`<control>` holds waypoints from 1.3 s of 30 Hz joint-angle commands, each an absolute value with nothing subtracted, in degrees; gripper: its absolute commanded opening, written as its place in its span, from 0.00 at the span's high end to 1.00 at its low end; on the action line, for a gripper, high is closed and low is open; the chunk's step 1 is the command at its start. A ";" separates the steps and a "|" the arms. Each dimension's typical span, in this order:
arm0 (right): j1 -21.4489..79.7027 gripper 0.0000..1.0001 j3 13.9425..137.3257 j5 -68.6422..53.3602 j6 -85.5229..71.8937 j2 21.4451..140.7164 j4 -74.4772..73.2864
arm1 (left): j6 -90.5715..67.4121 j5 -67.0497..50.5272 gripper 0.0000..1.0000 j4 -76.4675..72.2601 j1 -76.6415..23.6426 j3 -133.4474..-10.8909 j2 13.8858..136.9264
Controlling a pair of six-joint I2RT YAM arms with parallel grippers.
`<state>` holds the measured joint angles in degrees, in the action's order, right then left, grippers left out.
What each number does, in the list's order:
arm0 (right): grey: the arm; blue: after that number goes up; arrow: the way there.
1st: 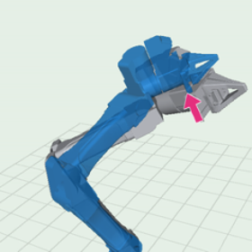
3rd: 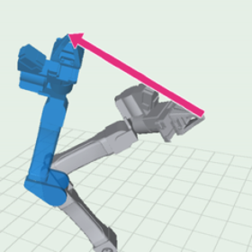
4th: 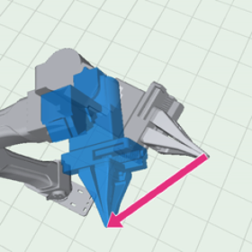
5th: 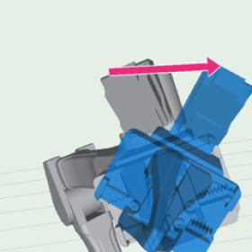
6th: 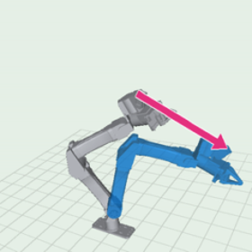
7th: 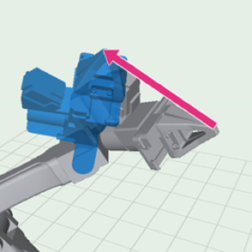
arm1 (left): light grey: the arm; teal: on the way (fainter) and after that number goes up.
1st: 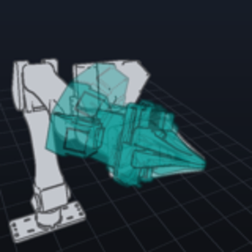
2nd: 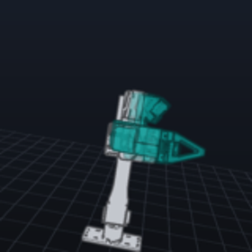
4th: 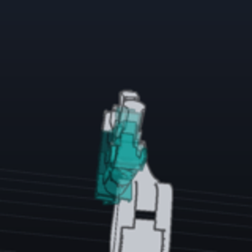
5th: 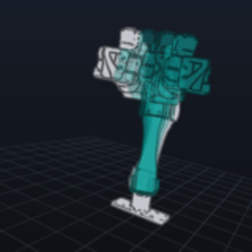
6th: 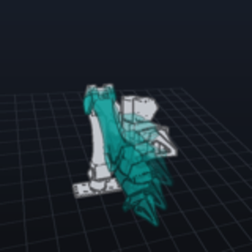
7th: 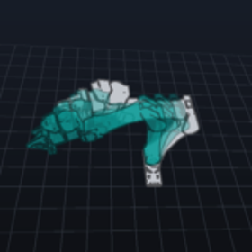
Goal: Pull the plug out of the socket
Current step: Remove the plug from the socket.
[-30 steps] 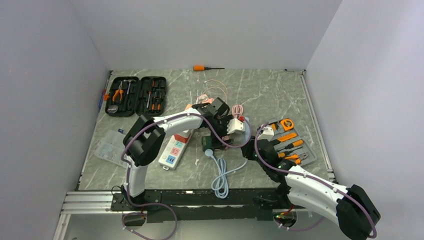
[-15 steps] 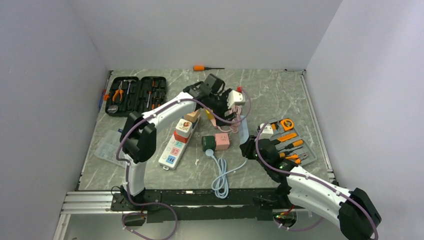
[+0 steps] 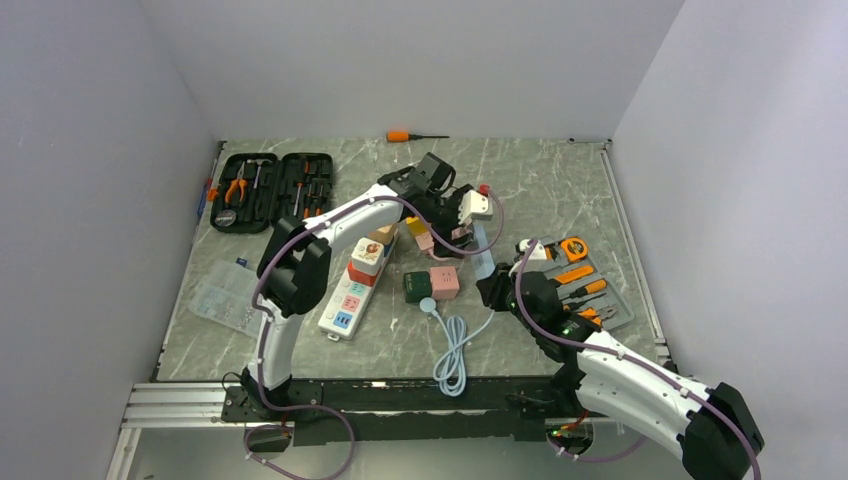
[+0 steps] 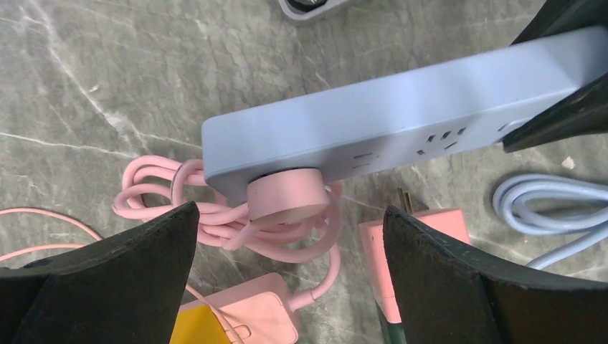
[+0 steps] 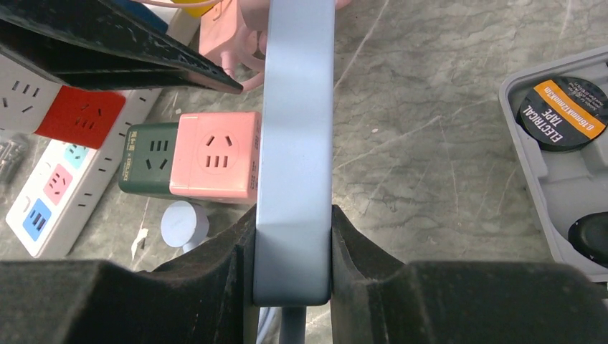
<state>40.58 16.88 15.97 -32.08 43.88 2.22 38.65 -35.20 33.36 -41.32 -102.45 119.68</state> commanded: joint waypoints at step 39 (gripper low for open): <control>30.06 0.17 28.38 7.42 -32.37 55.87 8.47 | 33.87 -33.99 1.00 25.43 -39.19 -105.34 119.87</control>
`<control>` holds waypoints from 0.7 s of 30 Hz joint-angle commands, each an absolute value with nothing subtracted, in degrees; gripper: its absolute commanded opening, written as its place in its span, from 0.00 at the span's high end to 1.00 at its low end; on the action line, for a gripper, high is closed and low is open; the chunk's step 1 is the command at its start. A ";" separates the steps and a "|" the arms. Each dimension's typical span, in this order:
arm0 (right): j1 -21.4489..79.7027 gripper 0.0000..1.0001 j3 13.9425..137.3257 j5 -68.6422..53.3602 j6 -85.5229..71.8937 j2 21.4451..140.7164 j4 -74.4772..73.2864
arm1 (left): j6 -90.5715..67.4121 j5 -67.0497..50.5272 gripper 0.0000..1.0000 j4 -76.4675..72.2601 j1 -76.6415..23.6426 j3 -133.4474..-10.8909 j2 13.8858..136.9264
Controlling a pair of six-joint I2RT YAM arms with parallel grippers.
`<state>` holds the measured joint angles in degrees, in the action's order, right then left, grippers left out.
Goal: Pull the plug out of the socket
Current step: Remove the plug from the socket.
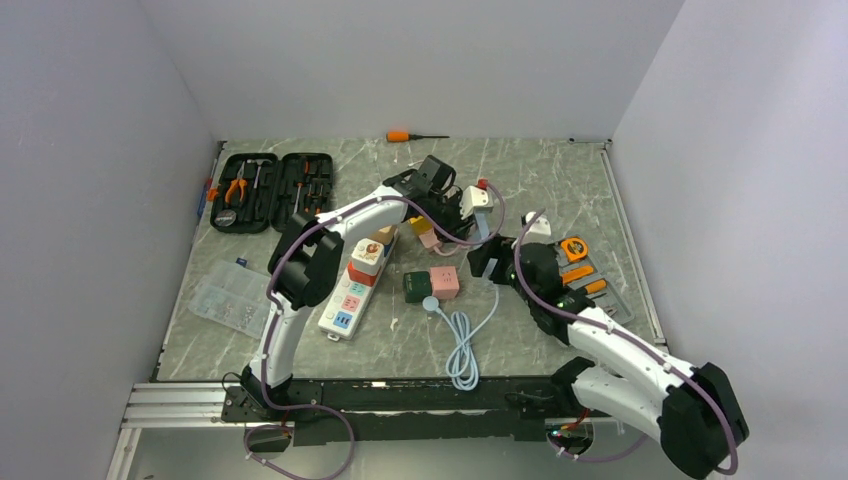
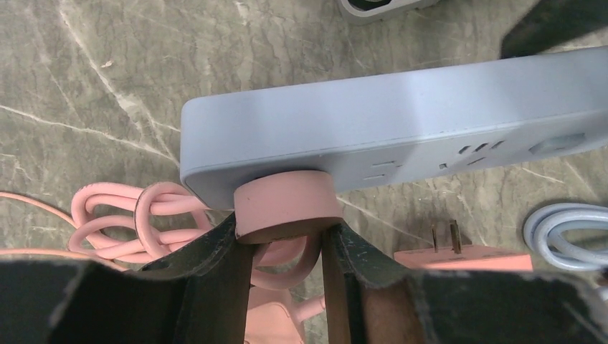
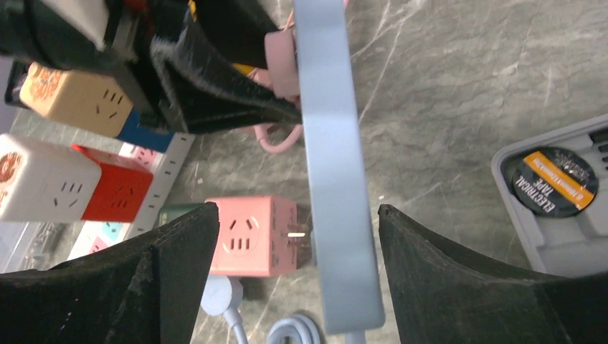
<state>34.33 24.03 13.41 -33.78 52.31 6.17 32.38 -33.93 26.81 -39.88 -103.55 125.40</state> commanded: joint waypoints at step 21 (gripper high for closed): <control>24.76 0.60 35.77 -9.03 -28.25 73.45 17.28 | 35.26 -39.55 1.00 30.07 -39.25 -107.06 116.67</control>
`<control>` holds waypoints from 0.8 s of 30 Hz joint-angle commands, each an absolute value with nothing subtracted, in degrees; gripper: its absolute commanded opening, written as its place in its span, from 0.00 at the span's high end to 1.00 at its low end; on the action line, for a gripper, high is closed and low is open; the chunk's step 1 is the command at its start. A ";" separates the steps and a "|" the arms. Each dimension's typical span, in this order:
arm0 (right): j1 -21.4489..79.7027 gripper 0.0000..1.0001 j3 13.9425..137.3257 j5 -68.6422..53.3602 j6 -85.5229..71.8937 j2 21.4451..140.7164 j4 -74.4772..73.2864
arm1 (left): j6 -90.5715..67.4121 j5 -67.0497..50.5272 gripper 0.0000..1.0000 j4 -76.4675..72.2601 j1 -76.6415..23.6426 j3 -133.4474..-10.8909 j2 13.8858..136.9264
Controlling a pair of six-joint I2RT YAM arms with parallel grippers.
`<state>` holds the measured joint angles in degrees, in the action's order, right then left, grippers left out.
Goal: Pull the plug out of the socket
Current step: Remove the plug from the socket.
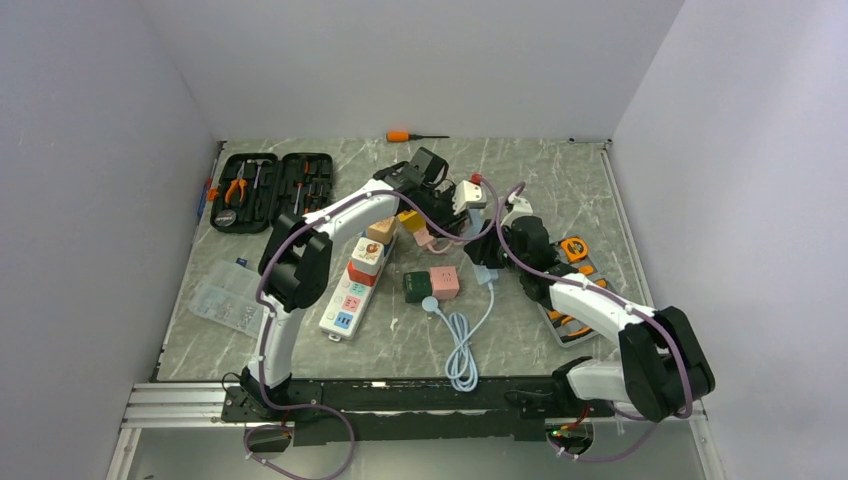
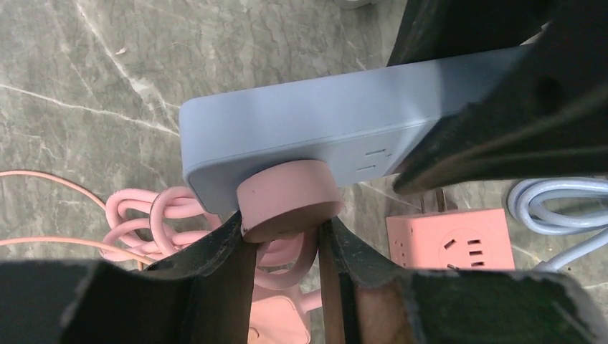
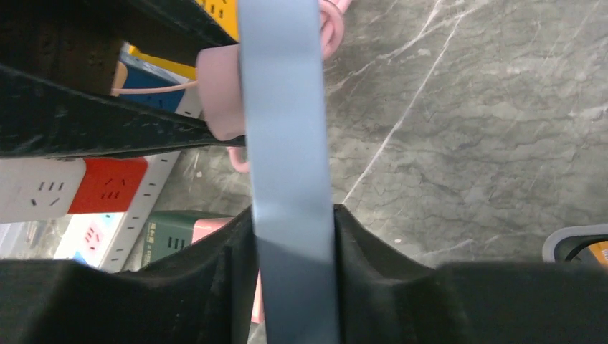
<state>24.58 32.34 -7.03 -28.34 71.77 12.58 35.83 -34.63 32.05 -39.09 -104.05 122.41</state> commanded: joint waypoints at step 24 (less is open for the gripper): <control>18.62 1.00 31.80 10.45 -36.87 81.64 15.39 | 40.21 -47.37 1.00 34.72 -35.93 -105.74 114.94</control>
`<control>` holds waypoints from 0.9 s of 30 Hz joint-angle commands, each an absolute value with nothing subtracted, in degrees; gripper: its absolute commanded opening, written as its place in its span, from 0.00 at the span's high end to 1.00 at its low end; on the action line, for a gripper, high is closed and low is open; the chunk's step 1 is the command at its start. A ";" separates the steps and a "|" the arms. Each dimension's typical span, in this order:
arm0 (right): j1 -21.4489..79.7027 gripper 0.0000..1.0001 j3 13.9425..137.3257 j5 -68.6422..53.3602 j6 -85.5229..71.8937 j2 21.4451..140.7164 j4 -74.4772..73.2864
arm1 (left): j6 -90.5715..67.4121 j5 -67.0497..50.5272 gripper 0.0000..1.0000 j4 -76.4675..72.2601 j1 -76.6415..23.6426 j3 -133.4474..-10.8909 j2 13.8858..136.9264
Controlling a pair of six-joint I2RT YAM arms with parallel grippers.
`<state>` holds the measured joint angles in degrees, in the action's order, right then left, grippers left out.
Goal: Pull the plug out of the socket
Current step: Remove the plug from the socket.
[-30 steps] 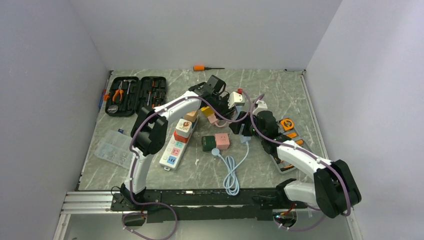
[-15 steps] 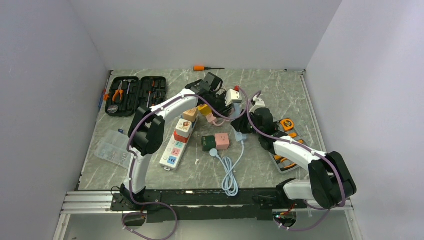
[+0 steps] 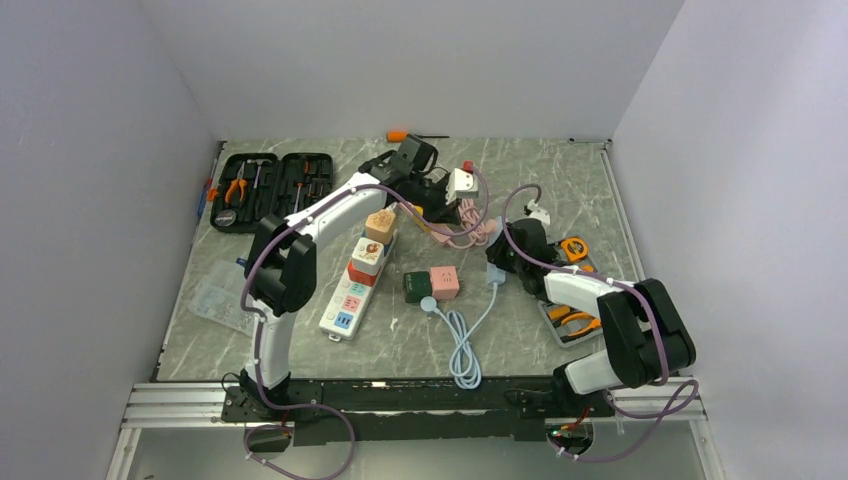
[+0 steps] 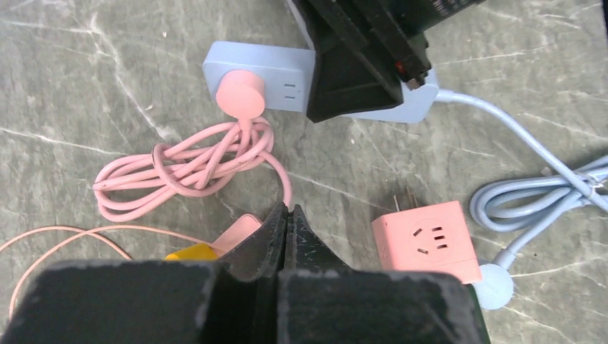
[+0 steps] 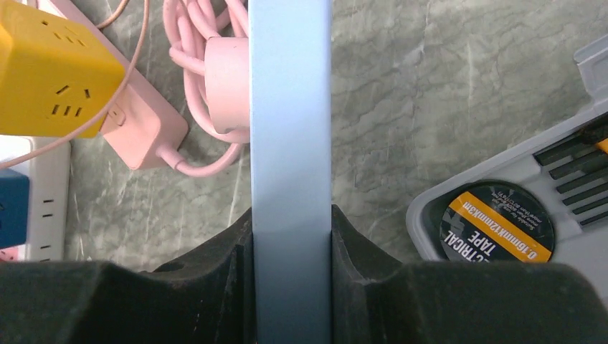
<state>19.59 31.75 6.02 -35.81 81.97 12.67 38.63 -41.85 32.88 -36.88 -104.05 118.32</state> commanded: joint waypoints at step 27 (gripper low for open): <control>18.73 1.00 24.26 -22.55 -35.74 67.16 48.29 | 43.96 -47.24 0.06 33.94 -36.94 -108.45 122.87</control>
<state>18.48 23.05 -17.96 -35.03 69.52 33.85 43.07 -46.26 35.07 -36.97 -106.94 121.60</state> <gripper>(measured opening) 0.338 0.978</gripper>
